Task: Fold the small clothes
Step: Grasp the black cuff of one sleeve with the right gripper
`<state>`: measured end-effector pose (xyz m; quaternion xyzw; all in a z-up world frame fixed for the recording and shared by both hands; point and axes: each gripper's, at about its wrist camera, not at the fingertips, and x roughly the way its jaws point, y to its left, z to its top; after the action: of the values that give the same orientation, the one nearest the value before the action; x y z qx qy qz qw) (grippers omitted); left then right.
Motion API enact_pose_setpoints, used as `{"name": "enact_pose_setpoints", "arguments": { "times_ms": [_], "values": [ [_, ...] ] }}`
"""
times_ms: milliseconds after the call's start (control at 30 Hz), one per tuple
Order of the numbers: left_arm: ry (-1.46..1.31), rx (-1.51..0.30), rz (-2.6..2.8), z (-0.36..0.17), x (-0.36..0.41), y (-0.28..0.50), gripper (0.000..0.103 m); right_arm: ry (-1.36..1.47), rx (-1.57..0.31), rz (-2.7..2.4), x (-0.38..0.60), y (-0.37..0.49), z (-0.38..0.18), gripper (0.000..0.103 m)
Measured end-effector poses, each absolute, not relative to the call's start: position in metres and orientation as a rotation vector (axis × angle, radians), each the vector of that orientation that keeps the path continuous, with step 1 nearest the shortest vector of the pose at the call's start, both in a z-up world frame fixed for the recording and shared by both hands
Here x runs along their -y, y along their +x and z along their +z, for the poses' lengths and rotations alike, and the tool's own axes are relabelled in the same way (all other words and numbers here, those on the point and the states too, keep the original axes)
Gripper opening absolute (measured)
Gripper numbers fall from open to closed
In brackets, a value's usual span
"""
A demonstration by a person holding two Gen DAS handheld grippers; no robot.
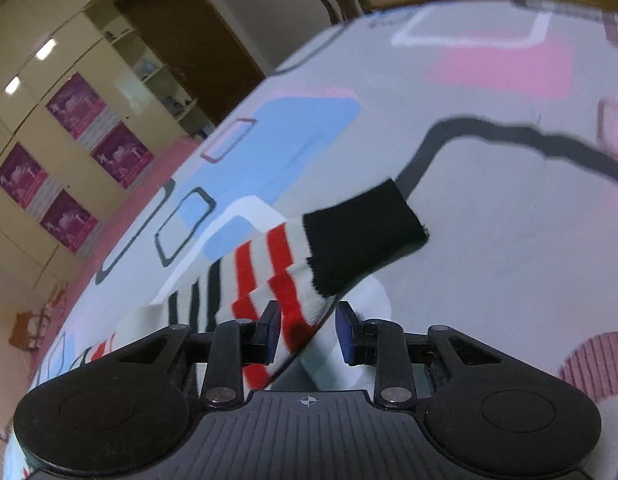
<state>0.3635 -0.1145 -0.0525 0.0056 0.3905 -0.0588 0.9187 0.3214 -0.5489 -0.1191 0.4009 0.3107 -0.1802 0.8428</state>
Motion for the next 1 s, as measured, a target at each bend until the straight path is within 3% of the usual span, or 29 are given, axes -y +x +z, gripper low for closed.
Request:
{"name": "enact_pose_setpoints", "arguments": {
  "times_ms": [333,400,500,800,900,1000],
  "values": [
    [0.005,-0.819,-0.104,-0.055,0.109,0.378,0.091,0.782,-0.652,-0.398,0.550,0.322,-0.119,0.029],
    [-0.001,-0.808,-0.092,-0.053,0.099,0.379,0.091,0.719,-0.658,-0.432,0.547,0.326,-0.117,0.008],
    [0.011,-0.828,-0.076,-0.054,0.074,0.382,0.093,0.699,-0.668,-0.471,0.544,0.330,-0.112,0.008],
    [-0.117,-0.856,-0.122,-0.073,-0.012,0.386,0.070,0.381,-0.582,0.030,0.370,0.355,-0.019,0.007],
    [-0.180,-0.837,-0.110,-0.071,-0.045,0.384,0.056,0.313,-0.614,0.191,0.291,0.357,-0.013,0.007],
    [-0.219,-0.838,-0.091,-0.071,-0.075,0.381,0.053,0.206,-0.657,0.315,0.211,0.353,-0.020,0.007]
  ]
}}
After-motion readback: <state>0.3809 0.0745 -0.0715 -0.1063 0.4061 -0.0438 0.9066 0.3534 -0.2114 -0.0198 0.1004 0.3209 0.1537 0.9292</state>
